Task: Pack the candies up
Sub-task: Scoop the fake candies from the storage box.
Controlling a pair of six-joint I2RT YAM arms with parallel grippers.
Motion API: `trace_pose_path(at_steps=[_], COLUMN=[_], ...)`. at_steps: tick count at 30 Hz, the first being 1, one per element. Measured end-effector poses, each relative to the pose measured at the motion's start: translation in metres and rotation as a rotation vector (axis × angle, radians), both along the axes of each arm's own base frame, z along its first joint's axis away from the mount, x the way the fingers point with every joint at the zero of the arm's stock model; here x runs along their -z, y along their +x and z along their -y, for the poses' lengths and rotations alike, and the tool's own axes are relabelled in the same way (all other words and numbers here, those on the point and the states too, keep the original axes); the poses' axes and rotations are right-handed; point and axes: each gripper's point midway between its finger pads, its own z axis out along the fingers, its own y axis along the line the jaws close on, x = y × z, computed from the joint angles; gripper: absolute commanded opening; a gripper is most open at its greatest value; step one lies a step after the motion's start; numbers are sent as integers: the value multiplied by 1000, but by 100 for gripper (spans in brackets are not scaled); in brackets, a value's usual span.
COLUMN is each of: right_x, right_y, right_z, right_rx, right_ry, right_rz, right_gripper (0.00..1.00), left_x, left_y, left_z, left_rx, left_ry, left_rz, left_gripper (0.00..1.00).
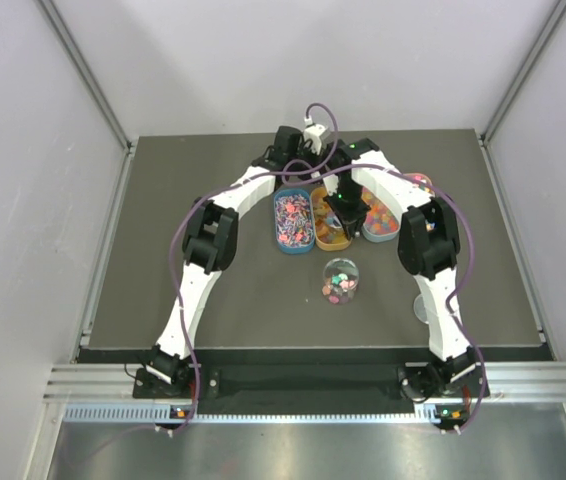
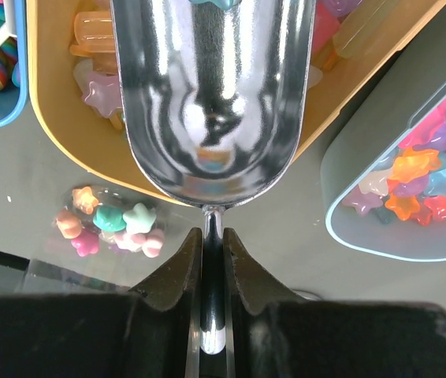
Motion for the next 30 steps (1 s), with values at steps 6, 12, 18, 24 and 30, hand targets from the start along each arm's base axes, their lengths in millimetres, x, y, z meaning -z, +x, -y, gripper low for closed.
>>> trace_pose_path(at_steps=[6,12,18,24,30], right_x=[0,0,0,-3,0], right_y=[0,0,1,10,21], right_z=[0,0,0,-5,-10], right_rx=[-4,-5,-5,-2,-4], right_ry=[-8,-8,-8,0,8], right_rz=[5,5,5,23,42], right_gripper=[0,0,0,0,0], left_x=[3,10,16,17,20], left_y=[4,0,-4,-6,-8], left_z=[-6,-6,-4,-2,-1], left_rx=[-1,7,15,20,22], left_ry=[19,30,35,35,33], left_rz=[19,10,-2,-6,-9], left_gripper=[0,0,0,0,0])
